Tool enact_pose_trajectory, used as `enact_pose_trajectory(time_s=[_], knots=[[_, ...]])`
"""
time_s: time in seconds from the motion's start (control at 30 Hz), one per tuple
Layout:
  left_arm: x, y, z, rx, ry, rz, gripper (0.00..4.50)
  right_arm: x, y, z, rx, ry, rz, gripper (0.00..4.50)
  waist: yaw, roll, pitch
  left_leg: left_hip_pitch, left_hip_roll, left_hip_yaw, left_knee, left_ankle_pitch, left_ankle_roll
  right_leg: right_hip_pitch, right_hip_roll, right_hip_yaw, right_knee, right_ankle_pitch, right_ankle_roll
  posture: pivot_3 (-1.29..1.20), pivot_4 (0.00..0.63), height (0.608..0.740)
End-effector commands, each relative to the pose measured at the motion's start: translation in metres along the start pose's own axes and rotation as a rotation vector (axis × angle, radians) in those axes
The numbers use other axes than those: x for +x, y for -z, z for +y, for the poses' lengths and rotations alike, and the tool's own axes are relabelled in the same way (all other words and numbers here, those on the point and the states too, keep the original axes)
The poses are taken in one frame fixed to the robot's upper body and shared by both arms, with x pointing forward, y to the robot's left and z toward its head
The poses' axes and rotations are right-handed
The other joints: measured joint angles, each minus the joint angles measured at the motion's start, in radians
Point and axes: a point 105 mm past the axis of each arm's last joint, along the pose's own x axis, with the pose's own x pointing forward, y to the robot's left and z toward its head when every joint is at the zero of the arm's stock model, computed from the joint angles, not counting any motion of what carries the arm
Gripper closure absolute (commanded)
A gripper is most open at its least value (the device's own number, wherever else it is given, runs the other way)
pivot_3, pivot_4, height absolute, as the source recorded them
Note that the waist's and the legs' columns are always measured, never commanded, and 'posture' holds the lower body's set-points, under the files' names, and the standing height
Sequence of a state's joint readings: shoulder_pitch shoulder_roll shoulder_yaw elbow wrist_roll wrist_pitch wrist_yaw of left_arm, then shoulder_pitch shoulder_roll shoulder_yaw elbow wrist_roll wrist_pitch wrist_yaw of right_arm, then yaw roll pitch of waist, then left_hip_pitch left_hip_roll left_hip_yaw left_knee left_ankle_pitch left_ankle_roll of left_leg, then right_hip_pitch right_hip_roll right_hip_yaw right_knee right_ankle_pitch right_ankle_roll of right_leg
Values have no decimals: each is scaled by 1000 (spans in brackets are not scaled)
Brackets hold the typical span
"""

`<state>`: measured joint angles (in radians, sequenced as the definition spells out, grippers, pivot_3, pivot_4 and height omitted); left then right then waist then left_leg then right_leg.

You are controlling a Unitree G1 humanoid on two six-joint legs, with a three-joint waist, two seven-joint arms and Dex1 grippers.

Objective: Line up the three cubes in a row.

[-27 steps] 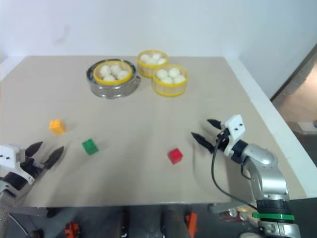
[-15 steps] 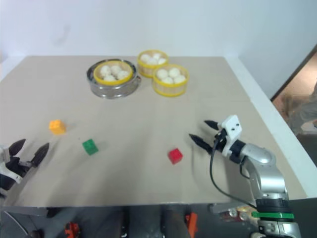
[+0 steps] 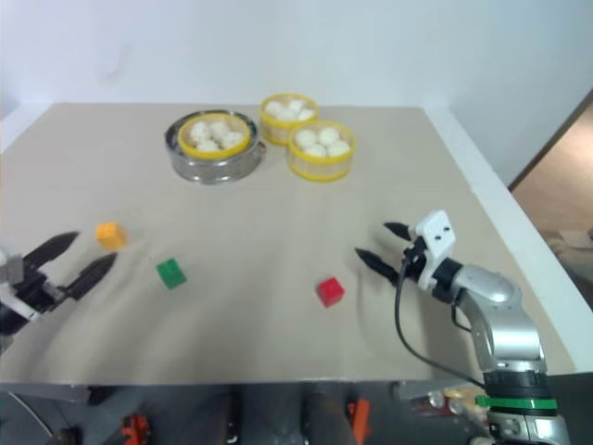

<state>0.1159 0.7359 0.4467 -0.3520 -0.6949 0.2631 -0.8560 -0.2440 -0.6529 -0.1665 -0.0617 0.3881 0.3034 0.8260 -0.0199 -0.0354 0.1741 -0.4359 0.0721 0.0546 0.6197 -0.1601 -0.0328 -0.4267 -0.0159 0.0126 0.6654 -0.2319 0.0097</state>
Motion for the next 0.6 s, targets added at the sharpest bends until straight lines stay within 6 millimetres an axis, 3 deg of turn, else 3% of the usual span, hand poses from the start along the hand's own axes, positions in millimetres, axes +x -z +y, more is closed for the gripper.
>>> enact_pose_trajectory(time_s=[0.03, 0.13, 0.3, 0.4, 0.47, 0.6], knots=[[18, -7, -41, -12, 265, 28, 35, -6, -24, 1, -36, -17, -52, 0, -2, 0, 0, 0, 0, 0, 0, 0, 0, 0, 0, 1, 0, 0, 0, 0, 150, 740], [37, 4, -80, 8, 532, 83, 35, -5, -38, 18, -62, -92, -72, 0, -1, 1, 1, 1, 0, 0, -1, 0, 0, 0, 1, 2, 0, -1, 1, 0, 150, 740], [57, 16, -94, 30, 693, 86, 35, -4, -57, 47, -42, -200, -78, 0, -1, 2, 1, 1, 1, -3, -1, 0, 0, 0, 5, 2, 0, -1, 0, 0, 150, 740], [70, 21, -97, 56, 773, 82, 35, -3, -45, 82, -4, -243, -14, 0, 0, 2, 1, 1, 1, -4, -1, 0, 0, 0, 7, 2, 0, -1, 0, 0, 150, 740], [78, 22, -97, 92, 806, 72, 35, -1, -28, 86, -27, -166, 33, 0, 2, 1, 0, -1, 1, -5, -1, 0, 0, 0, 8, 2, 0, -2, -1, 0, 150, 740], [89, 22, -96, 117, 824, 47, 35, -1, -16, 87, 0, -65, 55, 0, -1, 1, 0, -2, 1, -4, 1, 0, 0, 0, 8, 4, 0, -1, 1, 0, 150, 740]])
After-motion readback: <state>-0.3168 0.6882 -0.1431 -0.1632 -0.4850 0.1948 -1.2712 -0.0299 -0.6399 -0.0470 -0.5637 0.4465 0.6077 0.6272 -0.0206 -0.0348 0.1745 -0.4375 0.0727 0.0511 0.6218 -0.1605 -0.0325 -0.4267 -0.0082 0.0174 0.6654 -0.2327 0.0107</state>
